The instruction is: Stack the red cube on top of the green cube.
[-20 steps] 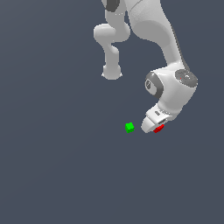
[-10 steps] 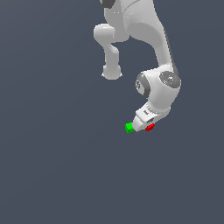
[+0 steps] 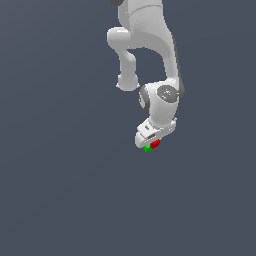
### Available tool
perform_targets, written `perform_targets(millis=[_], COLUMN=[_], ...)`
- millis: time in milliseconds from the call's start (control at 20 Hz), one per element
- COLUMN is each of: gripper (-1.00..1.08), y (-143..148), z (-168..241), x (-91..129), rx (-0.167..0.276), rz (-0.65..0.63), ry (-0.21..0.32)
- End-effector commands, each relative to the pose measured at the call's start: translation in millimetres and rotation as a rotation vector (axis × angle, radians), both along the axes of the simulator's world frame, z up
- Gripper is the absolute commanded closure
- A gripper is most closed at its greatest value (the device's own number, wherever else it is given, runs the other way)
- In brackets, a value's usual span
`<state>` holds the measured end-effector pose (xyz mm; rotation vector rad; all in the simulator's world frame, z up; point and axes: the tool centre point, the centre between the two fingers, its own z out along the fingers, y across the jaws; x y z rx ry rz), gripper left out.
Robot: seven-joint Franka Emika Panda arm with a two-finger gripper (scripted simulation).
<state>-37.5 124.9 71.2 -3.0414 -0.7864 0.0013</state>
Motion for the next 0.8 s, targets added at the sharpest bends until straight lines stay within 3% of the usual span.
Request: perform_targets(millis=[0, 250, 300, 750], gripper=[1.08, 1.08, -0.92, -0.92], y=[-11.0, -20.4, -20.4, -20.4], z=[-5.1, -9.5, -9.5, -9.5], x=[-4.4, -7.7, -7.7, -7.7], rx=[0.0, 0.0, 0.0, 0.0], rz=[0.001, 0.001, 0.001, 0.001], ry=[-0.001, -0.001, -0.001, -0.001])
